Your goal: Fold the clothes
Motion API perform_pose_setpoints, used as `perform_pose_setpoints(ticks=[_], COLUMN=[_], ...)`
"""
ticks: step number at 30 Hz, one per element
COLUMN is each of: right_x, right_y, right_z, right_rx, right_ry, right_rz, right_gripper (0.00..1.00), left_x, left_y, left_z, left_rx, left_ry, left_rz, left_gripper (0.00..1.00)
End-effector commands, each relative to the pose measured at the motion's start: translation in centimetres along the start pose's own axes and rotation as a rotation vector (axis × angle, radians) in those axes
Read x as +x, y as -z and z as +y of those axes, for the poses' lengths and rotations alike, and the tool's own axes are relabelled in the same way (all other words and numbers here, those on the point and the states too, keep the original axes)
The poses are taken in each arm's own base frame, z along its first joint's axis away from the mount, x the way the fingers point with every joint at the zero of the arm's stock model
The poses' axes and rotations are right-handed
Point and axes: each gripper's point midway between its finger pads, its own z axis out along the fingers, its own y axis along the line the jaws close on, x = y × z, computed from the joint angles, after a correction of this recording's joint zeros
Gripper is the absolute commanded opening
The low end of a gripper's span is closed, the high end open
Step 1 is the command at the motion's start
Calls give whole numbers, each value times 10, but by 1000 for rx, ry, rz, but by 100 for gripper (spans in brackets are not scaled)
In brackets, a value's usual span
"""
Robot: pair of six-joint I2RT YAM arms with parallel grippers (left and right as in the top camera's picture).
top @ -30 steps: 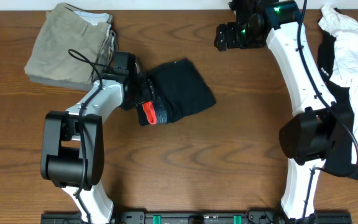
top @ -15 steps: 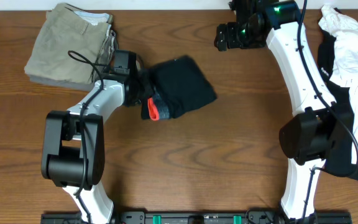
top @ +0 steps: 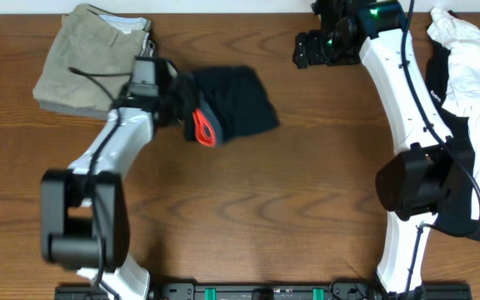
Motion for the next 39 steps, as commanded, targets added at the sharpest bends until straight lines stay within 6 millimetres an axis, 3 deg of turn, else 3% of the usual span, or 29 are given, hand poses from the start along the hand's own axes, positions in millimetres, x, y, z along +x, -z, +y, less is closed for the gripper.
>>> perform_pose_setpoints(ticks=[1,8,11,17,21,25,28,31,39], right_x=[1,13,25,57,80,103,120,132,136], right_y=[-3,-13,-22,-50,-73,-95,-109,-119,-126], right_z=[-13,-17,-20,-28,-32,-35,-32,-30,-28], right_rx=[21,27,32,43,47,40,19,17,13], right_ry=[-28,-36,-42,-58,-101,-140,-140,-133,-122], right_rz=[11,50,91,182,225,263,285,298,291], right_gripper=[88,88,88,88,88,88,88,88,88], left_x=[-53,-122,-151,-205,-237,-255,-263,-273,-313], left_y=[46,94,116,164,210,243,244,227,177], left_z=[-36,-70,-73,-42,-17,0,12,16,-9], left_rx=[109,307,352,346,320,327,314,333,423], left_ry=[31,84,104,228,283,290,294,269,200], left_rz=[-179,-448,-580,-846,-1083,-1213,-1220,-1165,-962], left_gripper=[6,6,6,6,6,6,6,6,6])
